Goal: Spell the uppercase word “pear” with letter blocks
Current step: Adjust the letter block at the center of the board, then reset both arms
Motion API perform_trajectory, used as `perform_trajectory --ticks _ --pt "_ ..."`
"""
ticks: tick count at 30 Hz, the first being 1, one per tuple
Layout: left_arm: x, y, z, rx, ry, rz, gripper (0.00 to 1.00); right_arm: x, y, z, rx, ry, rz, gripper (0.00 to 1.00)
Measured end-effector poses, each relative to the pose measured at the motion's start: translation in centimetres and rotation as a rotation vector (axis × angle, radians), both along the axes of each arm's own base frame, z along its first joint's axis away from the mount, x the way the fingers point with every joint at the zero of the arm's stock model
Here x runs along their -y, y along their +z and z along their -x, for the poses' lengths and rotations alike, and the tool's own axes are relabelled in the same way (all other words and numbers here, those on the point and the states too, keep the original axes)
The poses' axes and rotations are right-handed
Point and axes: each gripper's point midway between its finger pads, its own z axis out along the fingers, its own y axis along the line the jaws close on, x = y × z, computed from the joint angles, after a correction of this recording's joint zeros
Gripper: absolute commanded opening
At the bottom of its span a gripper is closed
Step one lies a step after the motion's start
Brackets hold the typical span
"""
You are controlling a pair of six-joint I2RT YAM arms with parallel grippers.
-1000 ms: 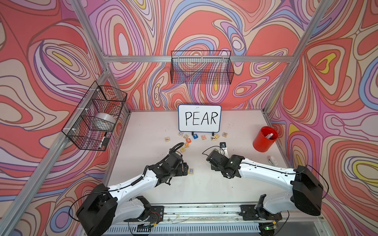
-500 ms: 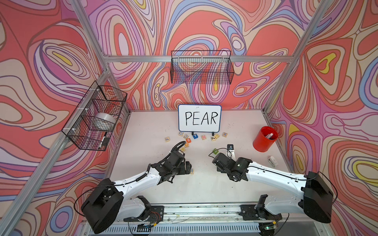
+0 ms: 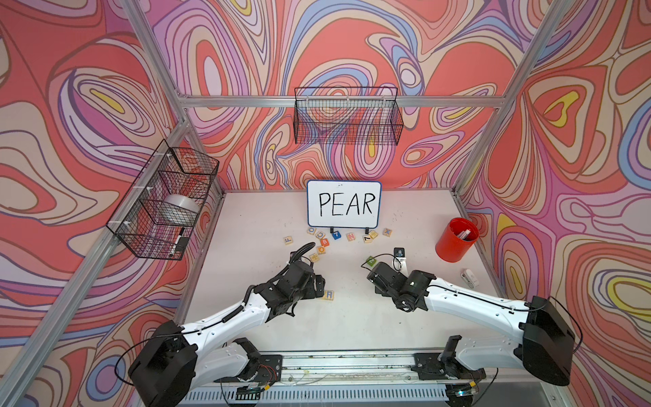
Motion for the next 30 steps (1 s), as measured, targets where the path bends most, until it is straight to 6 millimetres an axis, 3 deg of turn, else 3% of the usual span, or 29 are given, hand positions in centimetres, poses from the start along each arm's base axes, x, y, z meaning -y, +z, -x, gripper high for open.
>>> perform_trajectory --ticks 5,11,15,18,21,24,30 --pt "-2.9 1.6 -0.4 0.067 0.073 -0.063 1.00 3.2 1.6 -0.8 0.063 -0.070 -0.024 0.98" --pt "-9.4 6.0 -2.4 0.251 0.286 -0.148 1.00 7.0 5.2 -3.7 0.199 -0.137 -0.082 0.98" --pt "-12.5 9.3 -3.5 0.450 0.378 -0.241 1.00 10.0 5.3 -5.7 0.197 -0.186 -0.043 0.98" --pt "-14.1 10.5 -4.0 0.584 0.402 -0.349 1.00 12.1 5.1 -7.3 0.184 -0.227 -0.018 0.98" --pt "-15.8 10.1 -4.1 0.697 0.421 -0.455 1.00 14.4 4.9 -8.5 0.187 -0.270 -0.021 0.99" --pt "-18.1 8.1 -4.0 0.701 0.445 -0.559 1.00 16.4 4.7 -9.5 0.202 -0.312 -0.025 0.98" --pt "-20.5 6.2 -5.7 0.657 0.477 -0.627 1.00 17.5 3.7 -10.7 0.285 -0.296 0.000 0.99"
